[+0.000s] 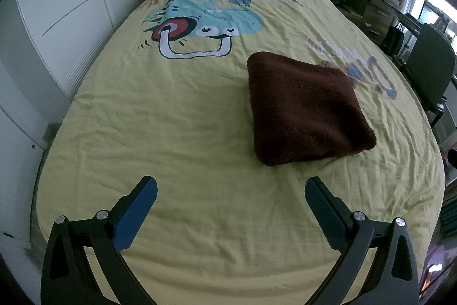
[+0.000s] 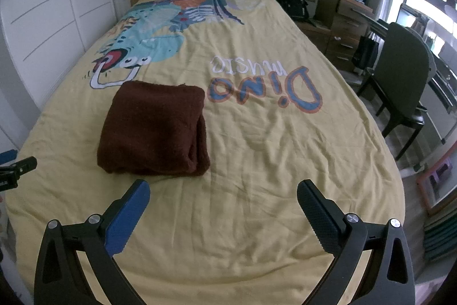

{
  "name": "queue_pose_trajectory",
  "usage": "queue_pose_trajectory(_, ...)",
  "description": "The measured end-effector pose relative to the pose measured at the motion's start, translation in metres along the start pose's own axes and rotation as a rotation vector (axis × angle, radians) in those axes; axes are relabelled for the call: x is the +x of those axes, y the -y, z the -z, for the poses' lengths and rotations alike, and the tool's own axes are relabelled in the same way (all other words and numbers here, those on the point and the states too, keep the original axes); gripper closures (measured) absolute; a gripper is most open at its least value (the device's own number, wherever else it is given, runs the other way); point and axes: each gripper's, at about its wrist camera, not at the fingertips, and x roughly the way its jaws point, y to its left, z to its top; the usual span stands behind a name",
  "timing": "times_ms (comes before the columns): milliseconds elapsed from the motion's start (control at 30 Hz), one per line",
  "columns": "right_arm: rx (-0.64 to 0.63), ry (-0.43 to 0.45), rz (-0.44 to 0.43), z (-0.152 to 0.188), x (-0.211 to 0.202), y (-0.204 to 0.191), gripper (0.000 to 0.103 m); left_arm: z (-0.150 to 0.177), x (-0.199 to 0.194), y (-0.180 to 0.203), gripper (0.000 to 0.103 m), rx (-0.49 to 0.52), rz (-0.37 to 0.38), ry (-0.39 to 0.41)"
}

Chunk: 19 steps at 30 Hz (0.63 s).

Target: Fold small clothes

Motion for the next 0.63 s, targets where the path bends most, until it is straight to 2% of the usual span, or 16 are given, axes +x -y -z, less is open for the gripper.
queue_pose_trajectory(633, 0.0, -0.011, -0.006, 0.0064, 0.0034, 0.0088, 0.0, 0.002, -0.0014, 0.0006, 0.001, 0.0, 0.004, 0.0)
